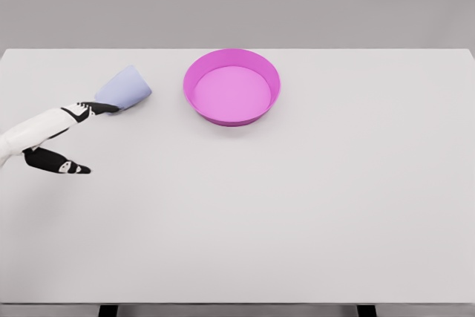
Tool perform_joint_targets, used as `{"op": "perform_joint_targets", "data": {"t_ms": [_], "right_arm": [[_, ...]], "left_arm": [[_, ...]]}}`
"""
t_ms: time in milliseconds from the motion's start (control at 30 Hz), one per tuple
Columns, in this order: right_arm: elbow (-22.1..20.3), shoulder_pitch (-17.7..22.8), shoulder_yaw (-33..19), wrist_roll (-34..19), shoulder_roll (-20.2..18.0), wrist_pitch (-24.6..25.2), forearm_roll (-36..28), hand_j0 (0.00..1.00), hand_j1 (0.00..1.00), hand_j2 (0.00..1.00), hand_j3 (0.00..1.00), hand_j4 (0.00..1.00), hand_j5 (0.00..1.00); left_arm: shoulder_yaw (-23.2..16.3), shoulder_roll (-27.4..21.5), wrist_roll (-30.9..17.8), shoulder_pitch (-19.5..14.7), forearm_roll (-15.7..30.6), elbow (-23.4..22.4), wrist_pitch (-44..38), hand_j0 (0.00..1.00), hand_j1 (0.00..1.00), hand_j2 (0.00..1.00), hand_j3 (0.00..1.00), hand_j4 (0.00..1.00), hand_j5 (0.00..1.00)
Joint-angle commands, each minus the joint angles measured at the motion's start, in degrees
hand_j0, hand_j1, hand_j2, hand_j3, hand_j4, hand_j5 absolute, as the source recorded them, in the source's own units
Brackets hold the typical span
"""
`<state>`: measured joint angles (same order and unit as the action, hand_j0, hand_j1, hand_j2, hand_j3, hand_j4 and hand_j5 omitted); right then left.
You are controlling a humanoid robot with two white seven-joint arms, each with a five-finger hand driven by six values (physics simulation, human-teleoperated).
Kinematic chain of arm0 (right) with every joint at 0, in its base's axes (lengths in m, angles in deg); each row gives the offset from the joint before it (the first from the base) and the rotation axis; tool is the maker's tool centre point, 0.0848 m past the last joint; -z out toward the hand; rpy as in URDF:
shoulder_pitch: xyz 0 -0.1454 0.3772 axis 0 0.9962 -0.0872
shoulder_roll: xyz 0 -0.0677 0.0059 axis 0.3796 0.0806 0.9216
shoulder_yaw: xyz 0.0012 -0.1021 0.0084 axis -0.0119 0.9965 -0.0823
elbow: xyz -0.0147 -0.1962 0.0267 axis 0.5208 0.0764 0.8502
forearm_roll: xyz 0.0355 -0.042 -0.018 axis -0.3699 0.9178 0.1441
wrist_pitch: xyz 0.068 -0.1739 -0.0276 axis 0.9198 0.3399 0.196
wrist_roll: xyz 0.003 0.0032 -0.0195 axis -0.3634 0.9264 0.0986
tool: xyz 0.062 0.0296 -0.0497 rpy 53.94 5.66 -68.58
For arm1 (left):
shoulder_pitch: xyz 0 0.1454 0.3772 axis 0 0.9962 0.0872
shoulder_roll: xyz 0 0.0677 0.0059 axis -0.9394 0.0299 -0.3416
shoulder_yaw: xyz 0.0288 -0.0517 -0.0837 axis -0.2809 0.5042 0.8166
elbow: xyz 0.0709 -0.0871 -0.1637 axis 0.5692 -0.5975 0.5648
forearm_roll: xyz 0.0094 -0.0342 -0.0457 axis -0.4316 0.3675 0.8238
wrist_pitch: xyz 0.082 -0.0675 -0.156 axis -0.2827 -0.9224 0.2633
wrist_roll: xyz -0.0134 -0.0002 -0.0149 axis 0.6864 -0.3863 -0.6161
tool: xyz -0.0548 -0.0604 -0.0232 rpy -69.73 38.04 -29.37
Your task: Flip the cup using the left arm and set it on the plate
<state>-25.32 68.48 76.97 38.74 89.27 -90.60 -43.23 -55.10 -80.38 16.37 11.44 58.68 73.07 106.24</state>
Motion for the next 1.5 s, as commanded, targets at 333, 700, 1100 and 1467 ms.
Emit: {"op": "perform_joint_targets", "data": {"t_ms": [333, 700, 1100, 1467], "right_arm": [[0.0, -0.1, 0.0, 0.0, 0.0, 0.0, 0.0, 1.0, 1.0, 1.0, 1.0, 1.0, 1.0], [0.0, -0.1, 0.0, 0.0, 0.0, -0.1, 0.0, 1.0, 1.0, 1.0, 1.0, 1.0, 1.0], [0.0, -0.1, 0.0, 0.0, 0.0, -0.1, 0.0, 1.0, 1.0, 1.0, 1.0, 1.0, 1.0], [0.0, 0.0, 0.0, 0.0, 0.0, -0.1, 0.0, 1.0, 1.0, 1.0, 1.0, 1.0, 1.0]], "left_arm": [[-4.4, -5.2, 17.0, -2.3, 2.3, 9.9, -28.3, 1.0, 1.0, 1.0, 1.0, 1.0, 1.0], [-17.4, 6.9, 15.2, -21.6, -0.5, 8.9, -62.2, 1.0, 1.0, 1.0, 1.0, 1.0, 1.0], [-17.4, 9.2, 15.6, -23.6, -0.6, 8.8, -70.2, 1.0, 1.0, 1.0, 1.0, 1.0, 1.0], [-24.4, 11.2, 15.7, -27.9, -4.6, 4.1, -70.2, 1.0, 1.0, 1.0, 1.0, 1.0, 1.0]]}}
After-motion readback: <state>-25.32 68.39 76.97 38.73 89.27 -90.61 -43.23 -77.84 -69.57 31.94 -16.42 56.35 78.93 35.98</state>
